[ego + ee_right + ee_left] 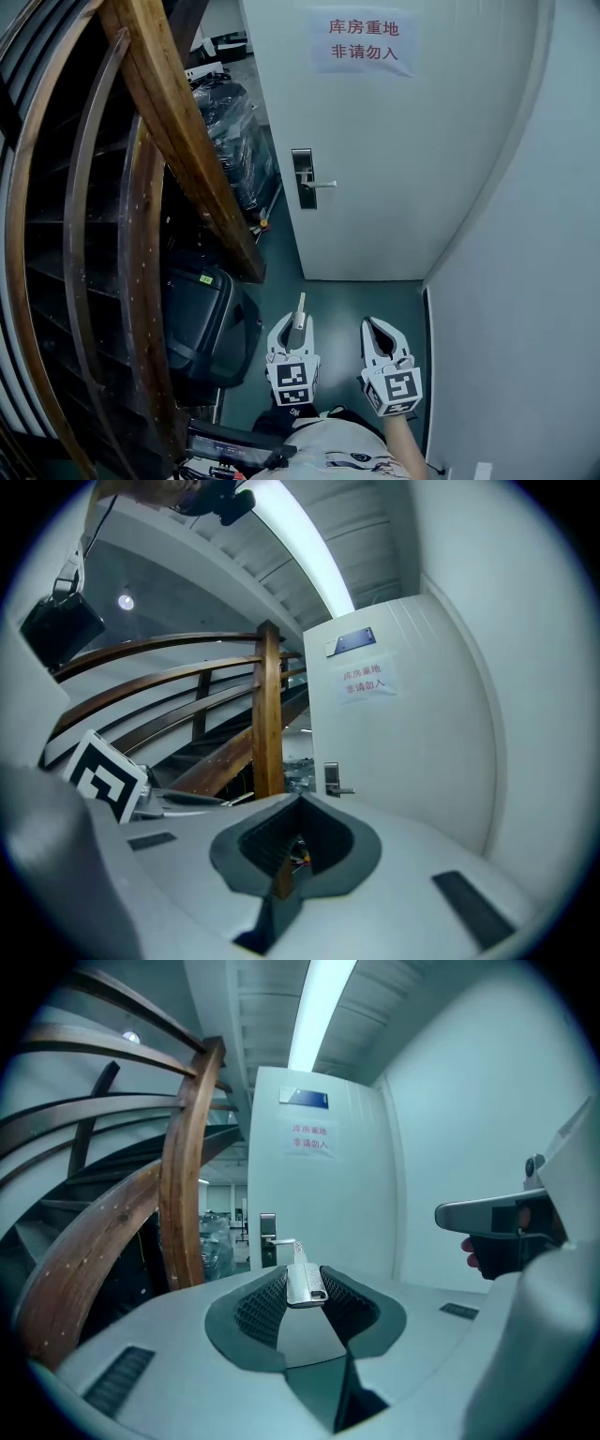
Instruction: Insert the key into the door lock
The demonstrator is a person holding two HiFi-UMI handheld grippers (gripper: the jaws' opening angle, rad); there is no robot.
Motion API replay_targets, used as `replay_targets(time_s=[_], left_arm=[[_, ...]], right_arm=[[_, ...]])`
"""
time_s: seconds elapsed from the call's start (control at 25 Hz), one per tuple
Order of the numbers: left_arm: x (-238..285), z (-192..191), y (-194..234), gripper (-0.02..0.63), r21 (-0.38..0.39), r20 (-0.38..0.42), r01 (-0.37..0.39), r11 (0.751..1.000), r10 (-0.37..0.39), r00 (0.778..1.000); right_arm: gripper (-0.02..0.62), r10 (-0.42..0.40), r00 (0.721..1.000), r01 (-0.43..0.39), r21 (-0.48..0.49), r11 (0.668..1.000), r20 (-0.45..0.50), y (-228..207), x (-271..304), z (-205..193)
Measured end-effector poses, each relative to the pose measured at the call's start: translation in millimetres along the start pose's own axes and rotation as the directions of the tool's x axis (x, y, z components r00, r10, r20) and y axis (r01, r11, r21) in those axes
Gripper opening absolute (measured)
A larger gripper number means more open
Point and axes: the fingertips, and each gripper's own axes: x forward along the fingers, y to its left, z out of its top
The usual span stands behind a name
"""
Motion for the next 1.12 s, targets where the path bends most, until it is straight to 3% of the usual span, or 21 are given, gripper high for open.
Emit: replay_targets(time_s=[0.48, 0.88, 1.12], left_arm=[[47.3, -14.9, 2.8, 0.117, 0.004, -0.046, -0.022, 1.000, 0.022, 0.999], [171.9, -16.3, 51.6, 0.117, 0.012, -0.066, 0.006, 1.000, -0.005, 0.998], [255.4, -22.4, 78.9, 0.117, 0.028, -0.122, 0.044, 0.999, -0.041, 0.992]], right_arm=[[0.006, 0.039, 0.999, -0.038, 0.014, 0.999, -0.038, -16.3, 23.7, -16.1], [0.006, -0.001, 0.998, 0.001, -0.007, 1.000, -0.069, -40.5, 126.2, -16.5], [0.006, -0.004, 0.996, 0.003, -0.018, 1.000, -0.090, -48.6, 207.7, -10.3]])
